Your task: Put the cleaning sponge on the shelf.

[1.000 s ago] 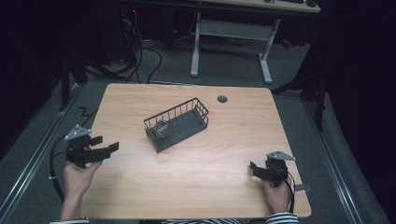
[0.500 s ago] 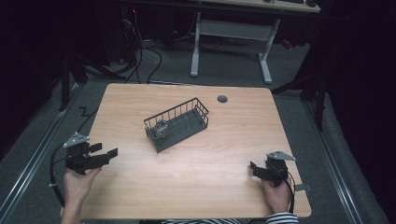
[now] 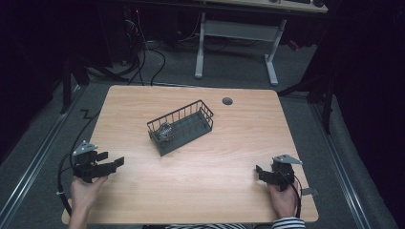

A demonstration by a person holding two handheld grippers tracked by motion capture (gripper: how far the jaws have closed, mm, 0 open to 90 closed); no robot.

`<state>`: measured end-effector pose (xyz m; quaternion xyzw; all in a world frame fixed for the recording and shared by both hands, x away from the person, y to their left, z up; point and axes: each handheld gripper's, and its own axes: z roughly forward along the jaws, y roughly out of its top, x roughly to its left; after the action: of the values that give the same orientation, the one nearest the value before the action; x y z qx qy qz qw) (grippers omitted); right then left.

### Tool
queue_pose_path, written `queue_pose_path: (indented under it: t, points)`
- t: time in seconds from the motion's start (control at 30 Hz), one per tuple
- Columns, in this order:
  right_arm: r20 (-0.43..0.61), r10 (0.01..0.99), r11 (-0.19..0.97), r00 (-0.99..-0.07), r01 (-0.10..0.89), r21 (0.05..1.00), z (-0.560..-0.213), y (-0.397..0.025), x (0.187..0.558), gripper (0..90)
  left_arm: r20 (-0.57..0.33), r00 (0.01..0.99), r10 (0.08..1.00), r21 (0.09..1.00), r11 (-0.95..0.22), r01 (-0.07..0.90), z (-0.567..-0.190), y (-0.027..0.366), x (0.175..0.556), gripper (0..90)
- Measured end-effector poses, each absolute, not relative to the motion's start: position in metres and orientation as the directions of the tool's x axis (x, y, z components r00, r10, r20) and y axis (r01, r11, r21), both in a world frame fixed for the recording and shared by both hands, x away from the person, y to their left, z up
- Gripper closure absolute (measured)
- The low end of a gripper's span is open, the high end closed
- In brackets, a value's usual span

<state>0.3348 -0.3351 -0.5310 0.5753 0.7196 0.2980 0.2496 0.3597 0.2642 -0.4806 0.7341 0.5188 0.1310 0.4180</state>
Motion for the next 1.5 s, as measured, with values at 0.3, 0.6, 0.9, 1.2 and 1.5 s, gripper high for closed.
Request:
queue_pose_path:
  t: [0.3,0.6,0.9,1.2,1.5]
  points:
    - [-0.017,0.977,0.161,-0.213,0.679,0.716,-0.531,-0.335,0.335,22.2,-0.229,0.420,0.878,0.735,-0.128,0.666,-0.493,0.259,0.360,25.3]
    - [-0.017,0.977,0.161,-0.213,0.679,0.716,-0.531,-0.335,0.335,22.2,-0.210,0.415,0.885,0.726,-0.143,0.673,-0.502,0.253,0.362,25.3]
    - [-0.016,0.977,0.160,-0.213,0.679,0.716,-0.531,-0.335,0.335,22.2,-0.192,0.410,0.892,0.723,-0.154,0.674,-0.511,0.248,0.365,25.5]
    - [-0.017,0.977,0.161,-0.213,0.679,0.716,-0.531,-0.335,0.335,22.2,-0.175,0.405,0.897,0.726,-0.161,0.669,-0.516,0.242,0.369,25.7]
    - [-0.017,0.977,0.161,-0.213,0.679,0.716,-0.531,-0.335,0.335,22.2,-0.175,0.403,0.898,0.728,-0.157,0.668,-0.519,0.240,0.372,25.9]
